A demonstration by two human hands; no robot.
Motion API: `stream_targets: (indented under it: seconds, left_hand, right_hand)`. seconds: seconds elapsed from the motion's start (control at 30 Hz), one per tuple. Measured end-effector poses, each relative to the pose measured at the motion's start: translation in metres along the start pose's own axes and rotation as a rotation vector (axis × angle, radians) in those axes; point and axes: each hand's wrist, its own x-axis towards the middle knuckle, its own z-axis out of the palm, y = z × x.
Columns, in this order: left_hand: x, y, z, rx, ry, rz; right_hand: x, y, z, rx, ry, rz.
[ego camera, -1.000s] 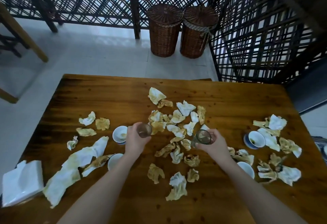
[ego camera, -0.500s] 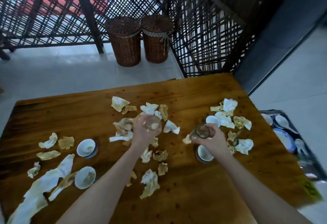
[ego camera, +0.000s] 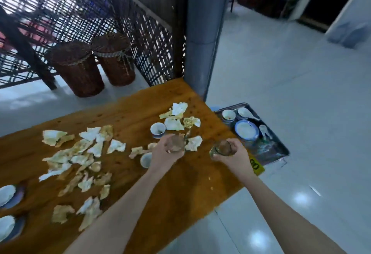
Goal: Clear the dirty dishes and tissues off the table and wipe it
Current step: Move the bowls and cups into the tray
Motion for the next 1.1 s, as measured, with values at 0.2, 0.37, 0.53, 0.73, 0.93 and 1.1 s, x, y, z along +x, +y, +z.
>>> stream_targets:
  seconds: [0.2, 0.37, 0.53, 0.73, 0.93, 1.1]
  left_hand:
    - [-0.006, 0.038, 0.095, -0.037, -0.071, 0.025]
    - [-0.010, 0.065, 0.154, -0.103, -0.154, -0.004]
    - [0.002, 0.084, 0.206, -0.080, -0.227, 0.026]
    - [0.035, 0.101, 0.263, -0.102, -0.305, 0.012]
    - [0.087, 0.110, 0.324, -0.136, -0.354, -0.088]
    - [0.136, 0.115, 0.374, -0.059, -0.366, -0.152]
  right_hand:
    - [-0.001, 0.046, -0.090, 0.081, 0.058, 0.023]
    - [-0.002, 0.078, -0.146, 0.115, 0.132, 0.043]
    - [0.007, 0.107, -0.186, 0.144, 0.220, 0.119]
    - [0.036, 0.133, -0.228, 0.147, 0.266, 0.165]
    - [0.094, 0.148, -0.267, 0.168, 0.338, 0.184]
    - [0.145, 0.166, -0.296, 0.134, 0.288, 0.222]
